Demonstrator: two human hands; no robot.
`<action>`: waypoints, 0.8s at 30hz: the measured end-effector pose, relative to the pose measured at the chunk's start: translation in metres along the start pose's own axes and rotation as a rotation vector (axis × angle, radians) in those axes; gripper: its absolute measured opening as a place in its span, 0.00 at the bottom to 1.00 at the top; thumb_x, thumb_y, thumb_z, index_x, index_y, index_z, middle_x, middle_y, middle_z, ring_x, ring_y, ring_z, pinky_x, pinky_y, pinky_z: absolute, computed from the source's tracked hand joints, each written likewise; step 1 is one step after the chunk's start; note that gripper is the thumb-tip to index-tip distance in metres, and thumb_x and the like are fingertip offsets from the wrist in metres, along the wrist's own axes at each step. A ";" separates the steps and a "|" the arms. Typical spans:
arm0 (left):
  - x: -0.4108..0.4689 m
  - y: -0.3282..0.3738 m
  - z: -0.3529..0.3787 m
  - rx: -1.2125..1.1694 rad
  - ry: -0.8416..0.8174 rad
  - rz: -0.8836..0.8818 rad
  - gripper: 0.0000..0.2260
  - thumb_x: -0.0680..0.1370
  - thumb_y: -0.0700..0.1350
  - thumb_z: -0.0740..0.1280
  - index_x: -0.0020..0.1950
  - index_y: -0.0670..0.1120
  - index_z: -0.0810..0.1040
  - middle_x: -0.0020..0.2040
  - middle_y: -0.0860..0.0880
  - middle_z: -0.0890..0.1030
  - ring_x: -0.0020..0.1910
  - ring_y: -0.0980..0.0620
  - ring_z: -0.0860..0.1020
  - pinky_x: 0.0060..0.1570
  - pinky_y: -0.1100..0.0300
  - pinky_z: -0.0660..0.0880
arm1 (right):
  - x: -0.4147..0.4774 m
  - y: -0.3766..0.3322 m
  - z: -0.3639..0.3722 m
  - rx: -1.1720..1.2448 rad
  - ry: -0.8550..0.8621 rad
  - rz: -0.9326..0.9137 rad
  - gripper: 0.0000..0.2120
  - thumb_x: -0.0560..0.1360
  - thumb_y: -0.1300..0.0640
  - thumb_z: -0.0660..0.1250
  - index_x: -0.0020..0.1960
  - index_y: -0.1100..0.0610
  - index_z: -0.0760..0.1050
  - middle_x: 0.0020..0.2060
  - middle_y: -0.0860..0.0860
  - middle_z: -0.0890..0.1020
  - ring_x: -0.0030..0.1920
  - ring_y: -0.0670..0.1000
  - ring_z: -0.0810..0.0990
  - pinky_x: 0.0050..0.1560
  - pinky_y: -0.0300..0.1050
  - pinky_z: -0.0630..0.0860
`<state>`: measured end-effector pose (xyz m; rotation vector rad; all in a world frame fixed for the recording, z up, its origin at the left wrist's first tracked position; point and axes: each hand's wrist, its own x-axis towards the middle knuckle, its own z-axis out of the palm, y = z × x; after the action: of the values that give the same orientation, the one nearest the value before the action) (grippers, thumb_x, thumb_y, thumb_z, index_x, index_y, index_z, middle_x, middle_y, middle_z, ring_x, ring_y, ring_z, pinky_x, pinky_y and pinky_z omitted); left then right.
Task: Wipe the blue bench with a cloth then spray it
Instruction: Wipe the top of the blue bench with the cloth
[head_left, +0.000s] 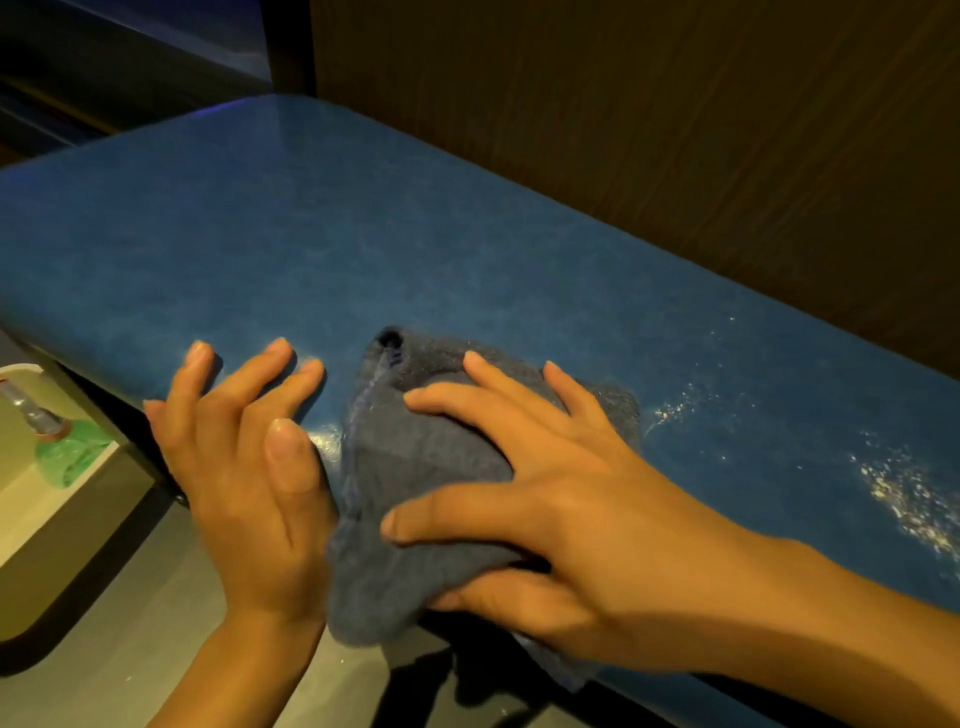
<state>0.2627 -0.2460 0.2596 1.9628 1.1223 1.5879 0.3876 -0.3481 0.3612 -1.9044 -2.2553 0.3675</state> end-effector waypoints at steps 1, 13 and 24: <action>0.000 -0.001 -0.001 -0.028 -0.004 -0.015 0.25 0.82 0.56 0.45 0.57 0.42 0.76 0.60 0.52 0.74 0.72 0.53 0.59 0.67 0.32 0.56 | -0.004 0.002 0.000 -0.001 -0.002 -0.013 0.15 0.71 0.39 0.59 0.57 0.36 0.71 0.70 0.45 0.61 0.76 0.58 0.53 0.67 0.72 0.47; 0.012 0.009 -0.019 0.183 -0.330 0.033 0.26 0.81 0.58 0.44 0.67 0.45 0.69 0.74 0.39 0.63 0.75 0.37 0.56 0.69 0.31 0.53 | -0.048 0.055 -0.012 0.024 0.072 0.026 0.15 0.69 0.48 0.64 0.55 0.38 0.71 0.70 0.39 0.63 0.76 0.44 0.53 0.72 0.56 0.49; -0.009 0.080 0.004 0.347 -0.729 0.310 0.30 0.81 0.52 0.41 0.62 0.38 0.77 0.64 0.40 0.77 0.66 0.48 0.66 0.68 0.55 0.50 | 0.019 0.130 -0.043 -0.008 0.251 0.340 0.22 0.73 0.45 0.59 0.65 0.46 0.71 0.71 0.51 0.67 0.73 0.51 0.62 0.67 0.66 0.61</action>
<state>0.2937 -0.3013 0.3100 2.7171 0.8401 0.6688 0.5188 -0.3062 0.3634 -2.2009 -1.7826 0.1490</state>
